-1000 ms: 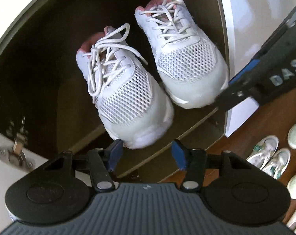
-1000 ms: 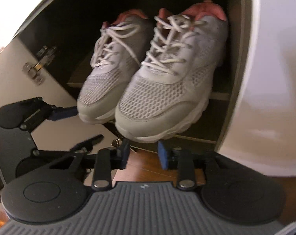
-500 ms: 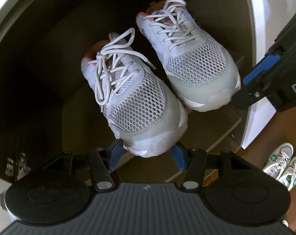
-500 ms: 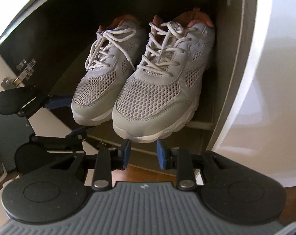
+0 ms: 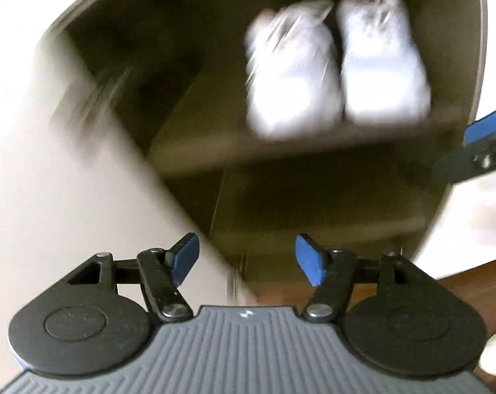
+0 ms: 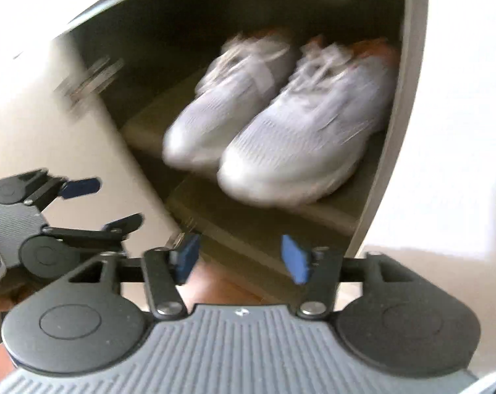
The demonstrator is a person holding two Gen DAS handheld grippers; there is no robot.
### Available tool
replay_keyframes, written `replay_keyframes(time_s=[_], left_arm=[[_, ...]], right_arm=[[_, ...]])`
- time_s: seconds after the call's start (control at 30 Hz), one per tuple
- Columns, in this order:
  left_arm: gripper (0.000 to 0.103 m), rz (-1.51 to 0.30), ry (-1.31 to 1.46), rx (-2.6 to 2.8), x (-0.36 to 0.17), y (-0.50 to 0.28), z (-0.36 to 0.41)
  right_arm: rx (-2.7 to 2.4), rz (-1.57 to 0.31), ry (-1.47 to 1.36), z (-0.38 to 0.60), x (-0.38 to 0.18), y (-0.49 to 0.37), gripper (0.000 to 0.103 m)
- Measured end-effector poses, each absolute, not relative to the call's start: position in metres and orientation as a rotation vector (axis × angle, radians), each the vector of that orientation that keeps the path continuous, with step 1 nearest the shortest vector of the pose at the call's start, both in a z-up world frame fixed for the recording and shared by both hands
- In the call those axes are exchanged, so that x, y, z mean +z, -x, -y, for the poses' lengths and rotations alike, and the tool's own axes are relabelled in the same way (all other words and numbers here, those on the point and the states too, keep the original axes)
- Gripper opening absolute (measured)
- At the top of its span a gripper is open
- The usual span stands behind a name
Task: Organize scattered shoes
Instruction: 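Withdraw the right tool from the shelf toward the monkey-print slippers, then grasp both monkey-print slippers together by the heels with the right tool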
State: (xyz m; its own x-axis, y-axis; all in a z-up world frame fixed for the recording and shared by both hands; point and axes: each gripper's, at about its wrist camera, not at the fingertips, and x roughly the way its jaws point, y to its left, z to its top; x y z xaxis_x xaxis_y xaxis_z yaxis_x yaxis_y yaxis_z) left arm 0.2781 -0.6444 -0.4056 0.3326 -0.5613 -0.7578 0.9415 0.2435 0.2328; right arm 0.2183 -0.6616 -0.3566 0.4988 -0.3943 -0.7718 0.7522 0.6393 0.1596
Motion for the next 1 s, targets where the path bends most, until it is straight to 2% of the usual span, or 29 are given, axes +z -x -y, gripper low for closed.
replay_keyframes(time_s=[0.13,0.17,0.3,0.37,0.4,0.5,0.63,0.77,0.87,1.0], left_arm=[[0.067,-0.926,-0.714,-0.865,-0.483,-0.267,0.537],[0.067,-1.003,-0.707,-0.797,-0.508,-0.254,0.511],[0.067,-1.180,-0.651,-0.591,-0.584,-0.201,0.419],[0.067,-1.222,-0.593,-0.522,-0.614,-0.176,0.384],[0.067,-1.229,-0.568,-0.503,-0.631,-0.178,0.398],[0.067,-1.227,-0.530,-0.457,-0.681,-0.183,0.413],[0.067,-1.198,-0.494,-0.420,-0.732,-0.182,0.398],[0.067,-1.185,-0.451,-0.427,-0.732,-0.189,0.376],[0.067,-1.195,-0.431,-0.466,-0.739,-0.192,0.378],[0.067,-1.224,-0.407,-0.490,-0.756,-0.190,0.386]], right_arm=[[-0.426,-0.993,-0.567,0.631,-0.431,-0.225,0.060],[-0.303,-1.083,-0.570,0.615,-0.467,-0.234,0.060],[-0.053,-1.228,-0.502,0.576,-0.546,-0.266,0.057],[0.040,-1.251,-0.405,0.552,-0.589,-0.286,0.030],[0.066,-1.257,-0.350,0.541,-0.611,-0.298,0.015],[0.036,-1.230,-0.275,0.521,-0.684,-0.351,0.015],[0.042,-1.190,-0.355,0.506,-0.726,-0.378,0.016],[0.013,-1.227,-0.264,0.488,-0.776,-0.397,0.016],[0.026,-1.284,-0.282,0.490,-0.796,-0.390,0.016],[0.072,-1.333,-0.247,0.488,-0.791,-0.374,0.015]])
